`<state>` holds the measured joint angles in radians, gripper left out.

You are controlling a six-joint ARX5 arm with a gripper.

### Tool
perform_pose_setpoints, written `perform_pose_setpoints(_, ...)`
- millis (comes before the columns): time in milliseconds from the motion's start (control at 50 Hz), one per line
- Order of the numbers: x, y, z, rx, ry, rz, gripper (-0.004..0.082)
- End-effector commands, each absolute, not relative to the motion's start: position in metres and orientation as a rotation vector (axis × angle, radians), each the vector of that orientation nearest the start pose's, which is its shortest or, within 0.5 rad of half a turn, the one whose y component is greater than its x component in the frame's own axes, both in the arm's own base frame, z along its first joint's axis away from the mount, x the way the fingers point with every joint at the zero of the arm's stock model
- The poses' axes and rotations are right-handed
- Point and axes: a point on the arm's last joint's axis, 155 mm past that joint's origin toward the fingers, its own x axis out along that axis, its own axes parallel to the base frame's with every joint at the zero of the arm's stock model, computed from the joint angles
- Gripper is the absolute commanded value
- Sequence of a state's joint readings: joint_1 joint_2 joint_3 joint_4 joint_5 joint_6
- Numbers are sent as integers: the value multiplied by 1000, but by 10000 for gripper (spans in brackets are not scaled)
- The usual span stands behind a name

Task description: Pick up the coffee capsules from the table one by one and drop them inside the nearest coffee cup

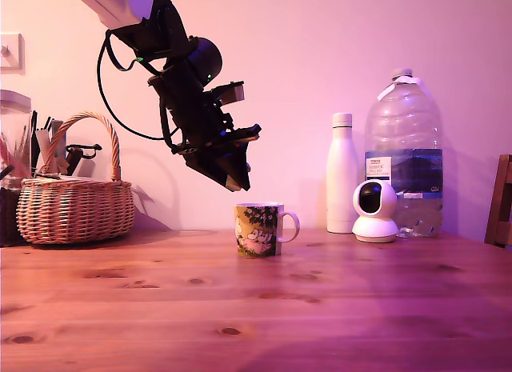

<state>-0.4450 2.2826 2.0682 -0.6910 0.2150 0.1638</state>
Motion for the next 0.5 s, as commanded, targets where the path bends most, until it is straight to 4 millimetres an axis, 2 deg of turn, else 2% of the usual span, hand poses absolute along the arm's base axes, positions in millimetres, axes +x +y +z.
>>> perform_pose_setpoints(0, 527, -296, 138, 230, 799, -699, 203)
perform_pose_setpoints(300, 525, -300, 139, 219, 797, -721, 203)
perform_pose_setpoints(480, 529, -308, 148, 199, 756, -736, 203)
